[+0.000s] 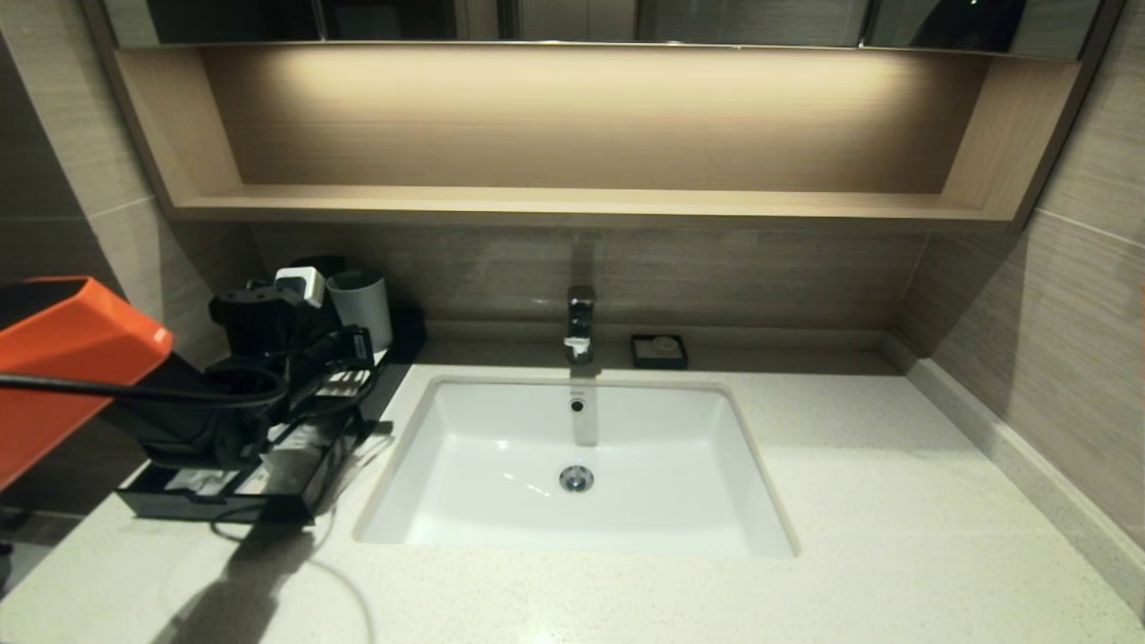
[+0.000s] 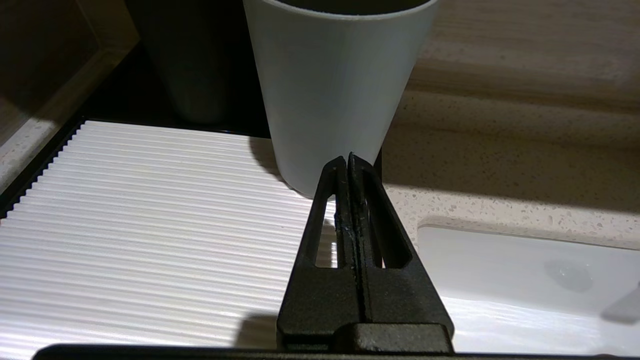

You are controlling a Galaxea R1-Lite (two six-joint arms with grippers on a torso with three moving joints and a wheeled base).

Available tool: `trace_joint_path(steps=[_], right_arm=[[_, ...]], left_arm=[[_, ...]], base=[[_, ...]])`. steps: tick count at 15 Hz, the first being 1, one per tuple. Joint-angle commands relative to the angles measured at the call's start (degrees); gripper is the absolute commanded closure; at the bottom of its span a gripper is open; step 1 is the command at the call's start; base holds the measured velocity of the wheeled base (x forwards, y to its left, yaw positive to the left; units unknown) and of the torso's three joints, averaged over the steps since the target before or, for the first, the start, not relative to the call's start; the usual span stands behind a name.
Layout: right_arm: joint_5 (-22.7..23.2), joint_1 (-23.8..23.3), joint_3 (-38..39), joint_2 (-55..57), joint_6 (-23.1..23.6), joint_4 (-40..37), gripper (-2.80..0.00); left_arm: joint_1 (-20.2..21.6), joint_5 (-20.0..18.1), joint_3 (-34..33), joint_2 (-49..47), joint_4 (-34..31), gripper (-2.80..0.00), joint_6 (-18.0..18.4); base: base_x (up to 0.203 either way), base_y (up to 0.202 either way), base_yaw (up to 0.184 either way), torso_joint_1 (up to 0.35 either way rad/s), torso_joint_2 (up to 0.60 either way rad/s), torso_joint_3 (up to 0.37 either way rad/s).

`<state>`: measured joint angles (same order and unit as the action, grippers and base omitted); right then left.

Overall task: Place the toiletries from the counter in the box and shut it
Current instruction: Place the cup on the storage box

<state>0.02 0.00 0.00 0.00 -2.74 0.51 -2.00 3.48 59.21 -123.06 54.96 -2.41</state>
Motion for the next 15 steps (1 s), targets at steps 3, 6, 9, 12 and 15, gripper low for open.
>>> trace_joint_path(steps=[3, 6, 9, 12, 15], right_arm=[[0.1, 0.0, 0.0, 0.0, 0.0, 0.0, 0.0], [0.1, 0.0, 0.0, 0.0, -0.1, 0.0, 0.0], [0.1, 0.0, 0.0, 0.0, 0.0, 0.0, 0.0], [0.0, 0.0, 0.0, 0.0, -0.1, 0.0, 0.0], [0.1, 0.0, 0.0, 0.0, -0.1, 0.0, 0.0]], left_arm=[[0.0, 0.0, 2.3, -1.4, -0.6, 0.0, 0.0], [0.0, 0.0, 3.3, -2.2, -0.8, 0.0, 0.0], [0.1, 0.0, 3.9, -3.0, -0.8, 0.0, 0.8], [0.1, 0.1, 5.3, -4.4, -0.8, 0.0, 0.8], [0.1, 0.1, 8.1, -6.0, -1.3, 0.0, 1.1]], base=[[0.0, 0.0, 0.0, 0.0, 0.0, 0.0], [0.0, 0.0, 0.0, 0.0, 0.0, 0.0], [0.0, 0.0, 0.0, 0.0, 0.0, 0.0], [0.0, 0.0, 0.0, 0.0, 0.0, 0.0], [0.0, 0.0, 0.0, 0.0, 0.0, 0.0]])
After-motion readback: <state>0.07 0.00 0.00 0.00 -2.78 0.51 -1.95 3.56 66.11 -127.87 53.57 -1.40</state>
